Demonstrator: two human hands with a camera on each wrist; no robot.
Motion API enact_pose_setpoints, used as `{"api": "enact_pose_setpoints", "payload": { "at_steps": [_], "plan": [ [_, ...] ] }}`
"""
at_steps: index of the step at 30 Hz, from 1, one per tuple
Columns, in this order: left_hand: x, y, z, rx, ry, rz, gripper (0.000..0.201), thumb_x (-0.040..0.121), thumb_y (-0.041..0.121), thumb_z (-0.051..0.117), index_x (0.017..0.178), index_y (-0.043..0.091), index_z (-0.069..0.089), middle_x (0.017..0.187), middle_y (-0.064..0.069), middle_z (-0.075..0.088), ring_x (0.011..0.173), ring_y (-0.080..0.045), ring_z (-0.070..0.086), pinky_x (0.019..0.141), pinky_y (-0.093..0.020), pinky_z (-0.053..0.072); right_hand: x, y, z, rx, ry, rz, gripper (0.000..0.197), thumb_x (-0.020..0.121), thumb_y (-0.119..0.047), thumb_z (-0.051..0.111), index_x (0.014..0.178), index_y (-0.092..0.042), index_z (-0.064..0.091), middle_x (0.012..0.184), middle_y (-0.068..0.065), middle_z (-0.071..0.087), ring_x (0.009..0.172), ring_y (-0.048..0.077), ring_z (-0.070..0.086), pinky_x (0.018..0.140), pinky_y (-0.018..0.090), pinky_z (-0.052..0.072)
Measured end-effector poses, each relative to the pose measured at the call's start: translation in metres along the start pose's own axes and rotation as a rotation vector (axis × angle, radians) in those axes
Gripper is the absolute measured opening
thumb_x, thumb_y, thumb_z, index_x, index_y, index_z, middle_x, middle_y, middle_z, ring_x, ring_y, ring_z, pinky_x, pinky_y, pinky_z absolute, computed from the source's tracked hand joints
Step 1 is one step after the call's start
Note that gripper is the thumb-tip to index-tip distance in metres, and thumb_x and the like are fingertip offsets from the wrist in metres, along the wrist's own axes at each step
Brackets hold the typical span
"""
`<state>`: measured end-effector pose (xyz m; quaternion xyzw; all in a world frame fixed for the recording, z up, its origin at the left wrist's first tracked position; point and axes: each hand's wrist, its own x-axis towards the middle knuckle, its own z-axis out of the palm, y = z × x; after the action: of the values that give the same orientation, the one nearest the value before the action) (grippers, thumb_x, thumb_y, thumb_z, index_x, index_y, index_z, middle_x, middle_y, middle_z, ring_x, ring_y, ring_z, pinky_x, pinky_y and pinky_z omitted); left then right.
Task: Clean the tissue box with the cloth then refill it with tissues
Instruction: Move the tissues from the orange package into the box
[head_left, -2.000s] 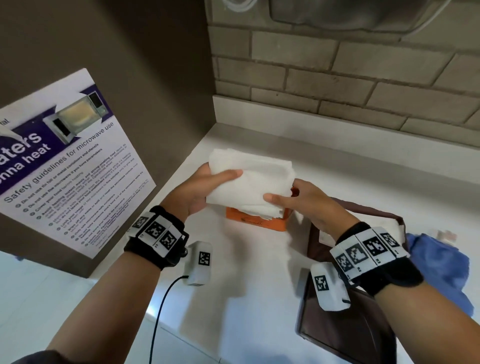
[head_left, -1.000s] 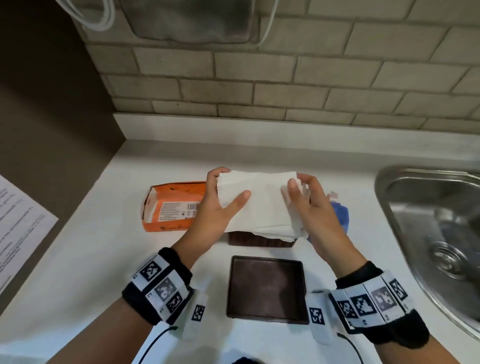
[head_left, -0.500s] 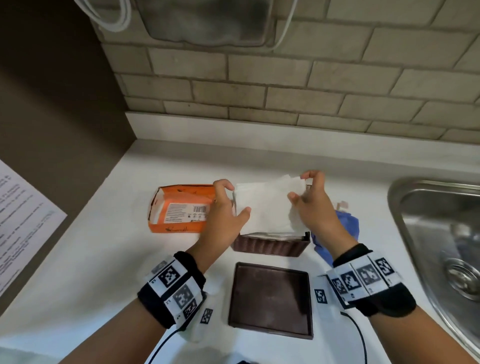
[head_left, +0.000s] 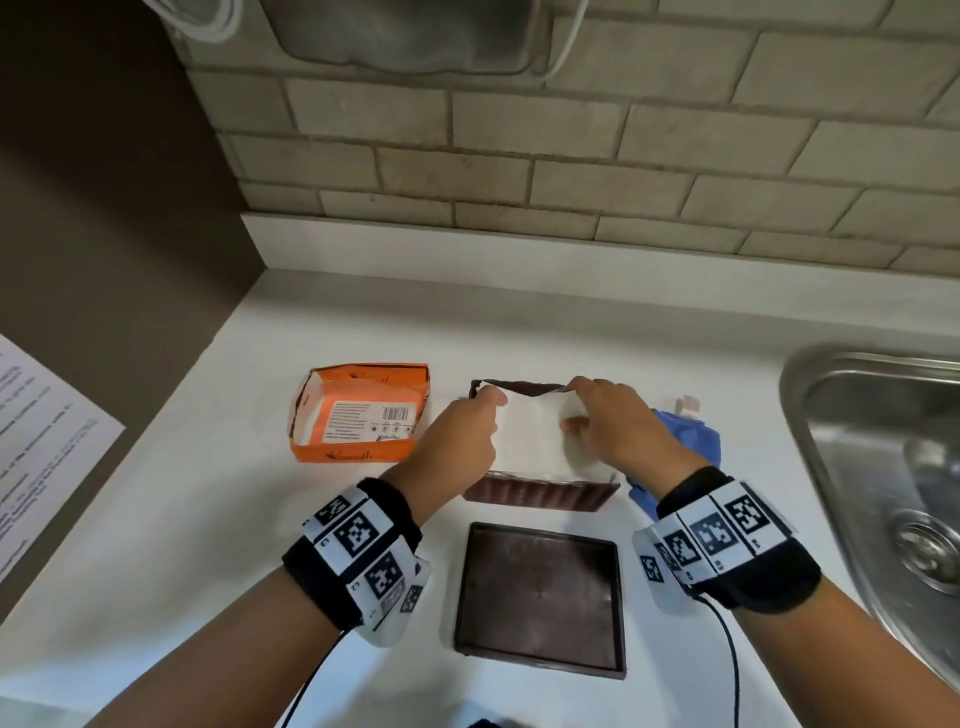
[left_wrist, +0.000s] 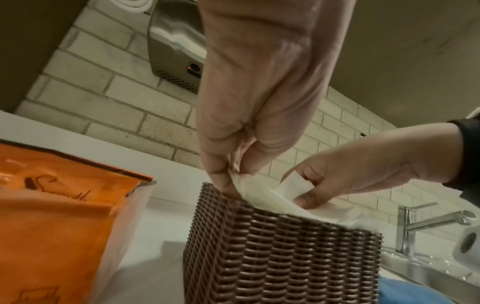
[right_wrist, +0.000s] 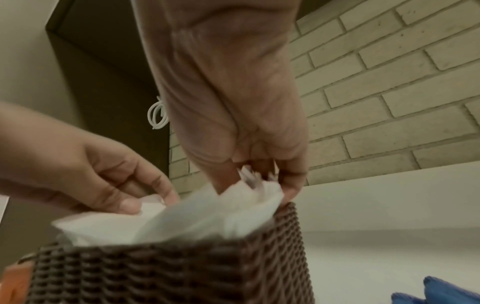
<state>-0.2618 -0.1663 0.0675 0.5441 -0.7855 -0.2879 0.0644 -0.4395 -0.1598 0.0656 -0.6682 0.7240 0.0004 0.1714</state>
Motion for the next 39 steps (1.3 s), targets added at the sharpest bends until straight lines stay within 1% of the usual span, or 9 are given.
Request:
{"api": "enact_pose_setpoints", "payload": {
  "at_steps": [3,6,9,15,23,29,31,36,39],
  "plan": [
    [0.001,0.005,-0.004,0.076,-0.04,0.009,0.045,0.096,0.001,0.043,0.139,0.012,0.034,0.089,0.0,0.059,0.073,-0.008,0.054,0.055,-0.019,0.035,0.006,0.004,0.008,-0.05,0.056,-0.005,0.038,0.091,-0.026,0.053,0.126,-0.013,0.049,0.119,0.011,0.055,0.11,0.031,0.048,0.094,0.036,0.039],
    [-0.004,0.007,0.001,0.215,0.042,0.01,0.038,0.098,0.014,0.047,0.136,0.012,0.042,0.143,-0.012,0.041,0.124,-0.022,0.048,0.094,-0.022,0.04,-0.002,0.011,0.008,-0.017,0.184,-0.022,0.049,0.088,-0.029,0.061,0.133,-0.018,0.045,0.123,0.013,0.049,0.111,0.033,0.043,0.094,0.039,0.038],
    [-0.014,0.011,0.002,0.246,0.143,0.068,0.035,0.1,0.019,0.042,0.135,0.014,0.046,0.158,-0.01,0.018,0.143,-0.023,0.024,0.111,-0.029,0.027,-0.022,0.018,0.007,0.037,0.415,-0.157,0.055,0.081,-0.01,0.069,0.132,-0.018,0.048,0.124,0.014,0.048,0.106,0.032,0.047,0.088,0.034,0.04],
    [-0.006,0.013,0.014,0.175,-0.051,0.108,0.041,0.103,0.018,0.033,0.143,0.013,0.037,0.156,-0.012,0.026,0.145,-0.024,0.022,0.119,-0.032,0.014,-0.04,0.016,0.013,0.036,0.137,-0.277,0.04,0.073,0.011,0.054,0.109,-0.006,0.061,0.109,0.014,0.054,0.093,0.029,0.058,0.079,0.04,0.051],
    [0.002,0.001,0.028,0.033,0.027,0.157,0.038,0.1,0.018,0.039,0.137,0.018,0.046,0.154,-0.009,0.03,0.143,-0.021,0.027,0.113,-0.023,0.018,-0.032,-0.003,0.003,-0.341,0.02,-0.203,0.044,0.078,0.008,0.053,0.118,-0.01,0.05,0.118,0.012,0.054,0.104,0.026,0.055,0.069,0.026,0.033],
    [-0.042,-0.007,0.02,-0.098,0.241,0.316,0.026,0.096,0.019,0.048,0.119,0.024,0.058,0.128,0.012,0.052,0.112,0.005,0.049,0.093,0.0,0.029,-0.067,0.017,-0.005,0.061,0.246,-0.169,0.054,0.084,-0.018,0.067,0.134,-0.02,0.047,0.129,0.008,0.049,0.11,0.025,0.054,0.089,0.029,0.045],
    [-0.064,-0.023,0.021,-0.096,0.21,0.275,0.019,0.097,0.022,0.048,0.111,0.028,0.058,0.111,0.019,0.052,0.096,0.008,0.05,0.082,-0.003,0.037,-0.098,0.026,-0.002,0.171,0.378,-0.215,0.037,0.082,-0.015,0.069,0.118,-0.021,0.061,0.112,0.005,0.059,0.095,0.023,0.061,0.075,0.024,0.043],
    [-0.098,-0.071,0.053,0.117,-0.146,0.298,0.026,0.095,0.019,0.051,0.115,0.032,0.061,0.119,0.009,0.056,0.112,-0.009,0.052,0.093,-0.017,0.039,-0.15,0.065,0.075,-0.059,-0.136,-0.317,0.075,0.04,-0.008,0.09,0.097,-0.04,0.054,0.102,-0.003,0.054,0.069,0.016,0.064,0.051,0.017,0.043],
    [-0.105,-0.088,0.072,0.154,-0.202,0.316,0.028,0.086,0.021,0.059,0.108,0.039,0.059,0.114,0.005,0.053,0.107,-0.018,0.054,0.089,-0.03,0.051,-0.159,0.069,0.092,-0.063,-0.194,-0.295,0.078,0.042,-0.008,0.087,0.102,-0.042,0.051,0.108,0.004,0.057,0.078,0.021,0.062,0.057,0.014,0.038]
  ]
}}
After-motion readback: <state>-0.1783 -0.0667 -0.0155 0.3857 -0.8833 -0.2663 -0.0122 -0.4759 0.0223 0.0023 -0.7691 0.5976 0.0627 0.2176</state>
